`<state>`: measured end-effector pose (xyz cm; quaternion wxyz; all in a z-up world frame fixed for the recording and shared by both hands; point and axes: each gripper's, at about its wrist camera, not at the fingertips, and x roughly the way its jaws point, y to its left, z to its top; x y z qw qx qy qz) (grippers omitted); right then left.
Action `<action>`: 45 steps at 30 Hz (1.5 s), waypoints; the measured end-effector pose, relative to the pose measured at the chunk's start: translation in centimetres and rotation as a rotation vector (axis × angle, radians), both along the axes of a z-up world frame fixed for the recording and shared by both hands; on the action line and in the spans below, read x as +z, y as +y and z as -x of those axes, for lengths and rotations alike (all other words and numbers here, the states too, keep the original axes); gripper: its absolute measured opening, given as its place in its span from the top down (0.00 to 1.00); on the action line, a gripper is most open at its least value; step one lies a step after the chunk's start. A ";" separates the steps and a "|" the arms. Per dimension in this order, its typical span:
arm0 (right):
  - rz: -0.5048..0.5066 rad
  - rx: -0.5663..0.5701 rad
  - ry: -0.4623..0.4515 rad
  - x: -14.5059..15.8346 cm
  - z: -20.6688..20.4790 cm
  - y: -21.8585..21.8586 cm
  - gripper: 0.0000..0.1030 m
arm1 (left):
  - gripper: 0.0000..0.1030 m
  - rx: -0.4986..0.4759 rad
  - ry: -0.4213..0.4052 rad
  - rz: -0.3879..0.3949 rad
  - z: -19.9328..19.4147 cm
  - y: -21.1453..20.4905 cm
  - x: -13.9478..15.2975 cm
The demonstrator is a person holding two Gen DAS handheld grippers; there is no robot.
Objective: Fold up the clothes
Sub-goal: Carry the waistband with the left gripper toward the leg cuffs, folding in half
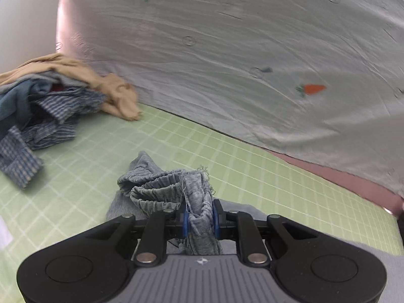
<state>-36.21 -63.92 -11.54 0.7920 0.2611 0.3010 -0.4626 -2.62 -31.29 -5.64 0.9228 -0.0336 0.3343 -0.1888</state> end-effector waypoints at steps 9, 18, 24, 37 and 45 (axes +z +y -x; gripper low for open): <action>-0.017 -0.010 0.003 -0.4 3.4 -4.7 0.00 | 0.68 -0.197 0.095 -0.170 7.0 -9.9 -5.9; -0.047 -0.032 -0.018 -1.2 3.2 -5.5 0.00 | 0.49 -0.124 0.128 -0.057 5.0 -6.3 -3.8; -0.055 -0.036 -0.012 -1.4 2.3 -4.5 0.00 | 0.41 -0.154 0.148 -0.072 3.3 -7.6 -4.7; -0.068 -0.046 0.007 -1.7 1.4 -2.8 0.00 | 0.22 -0.258 0.080 -0.355 3.8 -13.3 -6.8; -0.082 -0.050 -0.004 -1.9 1.8 -3.0 0.00 | 0.55 -0.266 0.018 -0.416 4.8 -12.3 -6.8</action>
